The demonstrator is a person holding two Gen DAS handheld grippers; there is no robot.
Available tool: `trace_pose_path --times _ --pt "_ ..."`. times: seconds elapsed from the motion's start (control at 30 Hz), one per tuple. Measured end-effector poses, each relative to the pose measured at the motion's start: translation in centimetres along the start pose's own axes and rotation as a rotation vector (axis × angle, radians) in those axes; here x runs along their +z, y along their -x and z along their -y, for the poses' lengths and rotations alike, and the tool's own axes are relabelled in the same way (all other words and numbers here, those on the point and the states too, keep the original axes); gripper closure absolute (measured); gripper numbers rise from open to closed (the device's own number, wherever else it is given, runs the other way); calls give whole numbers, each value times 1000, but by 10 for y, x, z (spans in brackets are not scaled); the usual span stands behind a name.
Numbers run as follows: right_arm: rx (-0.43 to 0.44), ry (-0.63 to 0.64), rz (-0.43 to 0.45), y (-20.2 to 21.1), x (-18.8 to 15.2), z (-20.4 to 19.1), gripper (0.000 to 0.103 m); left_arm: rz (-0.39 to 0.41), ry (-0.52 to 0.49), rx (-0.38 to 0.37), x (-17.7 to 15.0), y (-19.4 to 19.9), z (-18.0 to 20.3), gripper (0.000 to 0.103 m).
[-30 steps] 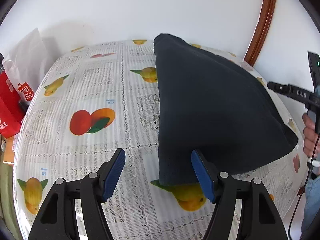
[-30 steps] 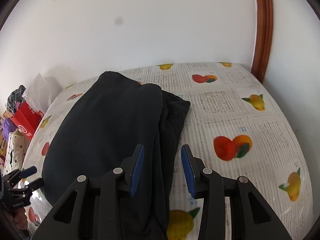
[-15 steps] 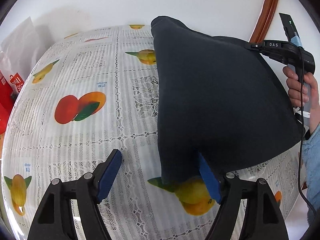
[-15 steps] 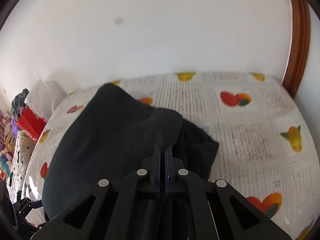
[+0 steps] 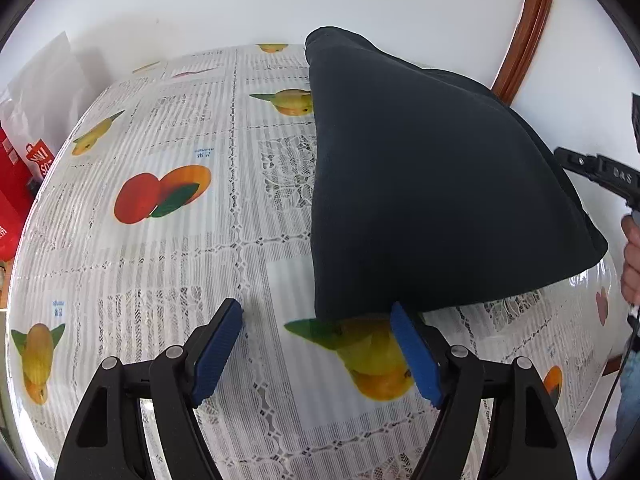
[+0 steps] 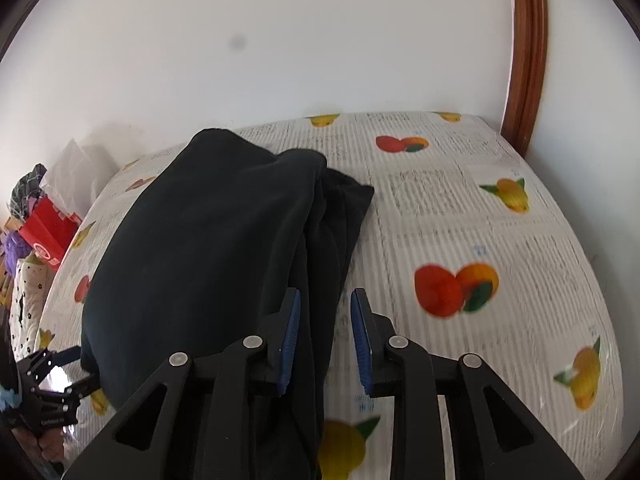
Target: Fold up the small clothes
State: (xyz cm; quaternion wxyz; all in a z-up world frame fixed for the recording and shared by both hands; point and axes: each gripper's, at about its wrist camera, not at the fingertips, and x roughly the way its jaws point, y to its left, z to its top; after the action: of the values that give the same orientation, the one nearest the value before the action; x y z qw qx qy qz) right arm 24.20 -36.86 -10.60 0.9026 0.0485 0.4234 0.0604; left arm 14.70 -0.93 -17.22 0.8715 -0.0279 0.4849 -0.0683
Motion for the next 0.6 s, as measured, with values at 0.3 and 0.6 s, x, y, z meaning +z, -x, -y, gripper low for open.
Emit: trace_pose_path --times 0.3,0.6 --pt "-154 -80 -3 34 -87 2 88 40 15 1 -19 43 11 30" --pt "-164 -80 150 136 -89 -36 66 179 -13 17 -24 121 37 28"
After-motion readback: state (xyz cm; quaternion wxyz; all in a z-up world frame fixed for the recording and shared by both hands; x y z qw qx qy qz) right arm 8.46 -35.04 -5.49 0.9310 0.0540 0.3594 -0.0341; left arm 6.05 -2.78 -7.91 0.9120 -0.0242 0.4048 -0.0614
